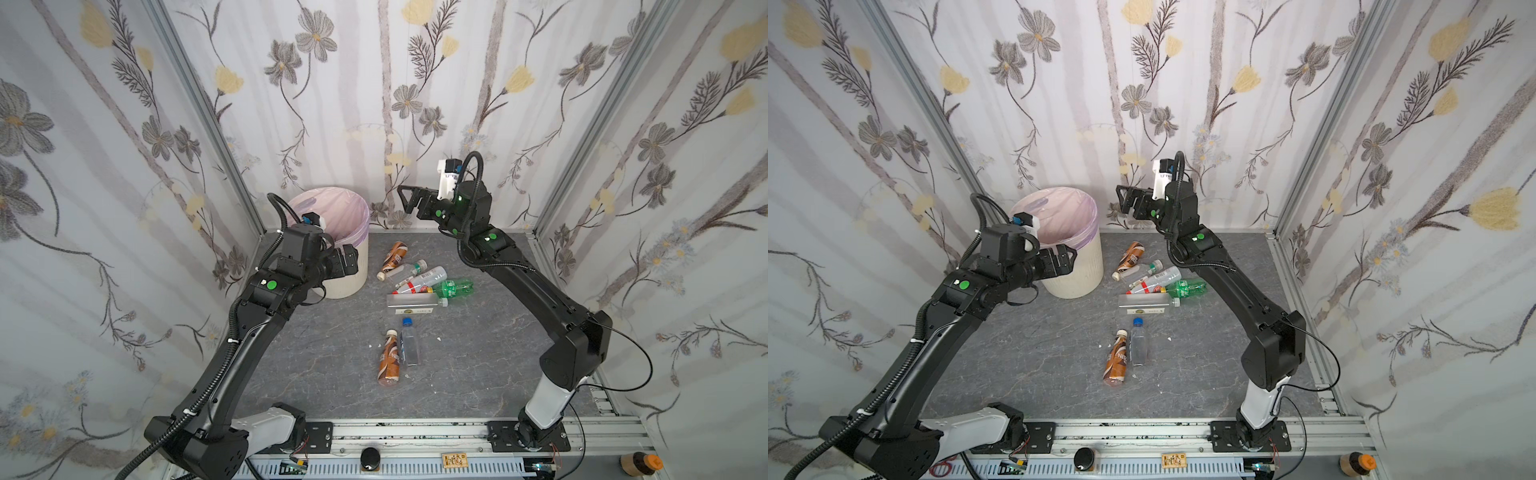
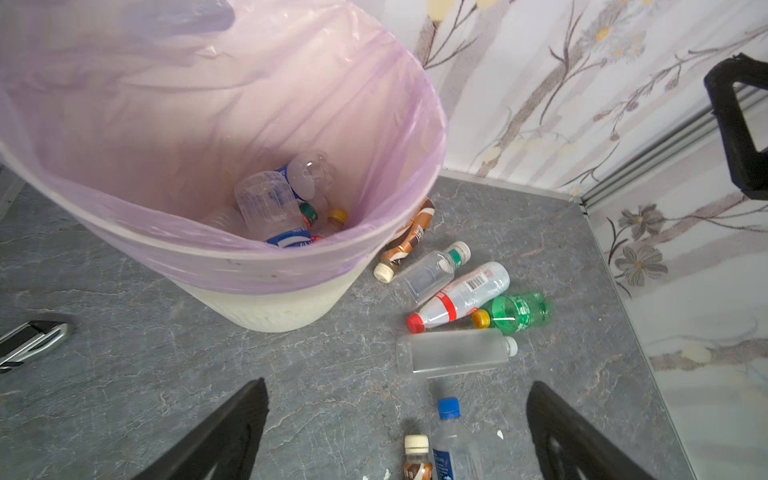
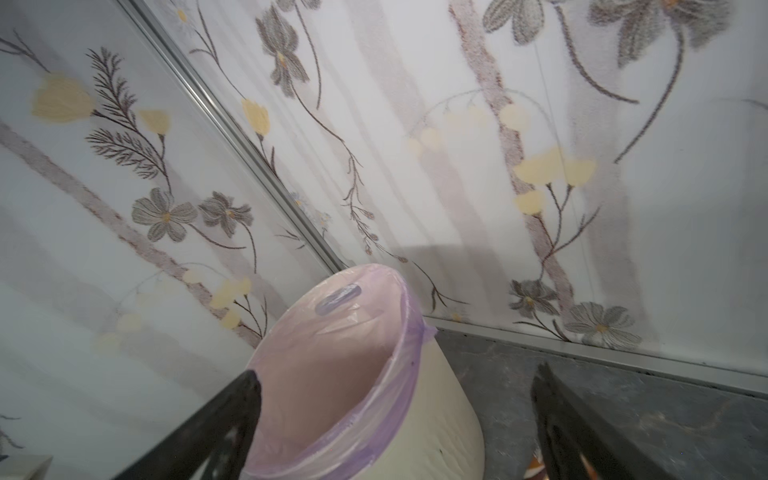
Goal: Throw the plastic bottles in the bin
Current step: 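Lower both grippers back toward the remaining bottle pile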
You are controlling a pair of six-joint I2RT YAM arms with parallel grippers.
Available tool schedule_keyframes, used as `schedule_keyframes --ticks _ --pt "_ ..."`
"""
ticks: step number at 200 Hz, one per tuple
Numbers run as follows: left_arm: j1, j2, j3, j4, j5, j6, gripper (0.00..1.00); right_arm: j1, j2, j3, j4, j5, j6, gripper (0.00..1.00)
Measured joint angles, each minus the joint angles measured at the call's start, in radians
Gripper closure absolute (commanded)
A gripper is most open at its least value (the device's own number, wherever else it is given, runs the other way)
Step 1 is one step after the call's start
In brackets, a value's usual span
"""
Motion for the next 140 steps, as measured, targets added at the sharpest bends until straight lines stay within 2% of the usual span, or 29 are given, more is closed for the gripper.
schedule_keyframes --ticks 45,88,140 --pt "-0.182 -0.001 -0.089 0.008 -0.093 -0.035 0.00 -0.058 -0.227 -0.344 0.019 0.045 -0.043 0.00" --pt "-0.342 0.002 -0.222 0.014 -0.150 -0.106 0.00 -0.106 -0.369 -0.577 0.015 0.082 -0.069 0.00" --pt "-0.421 0.001 -0.397 0.026 -0.124 -0.235 0.00 -0.110 -0.464 -0.745 -0.043 0.146 -0.117 0.00"
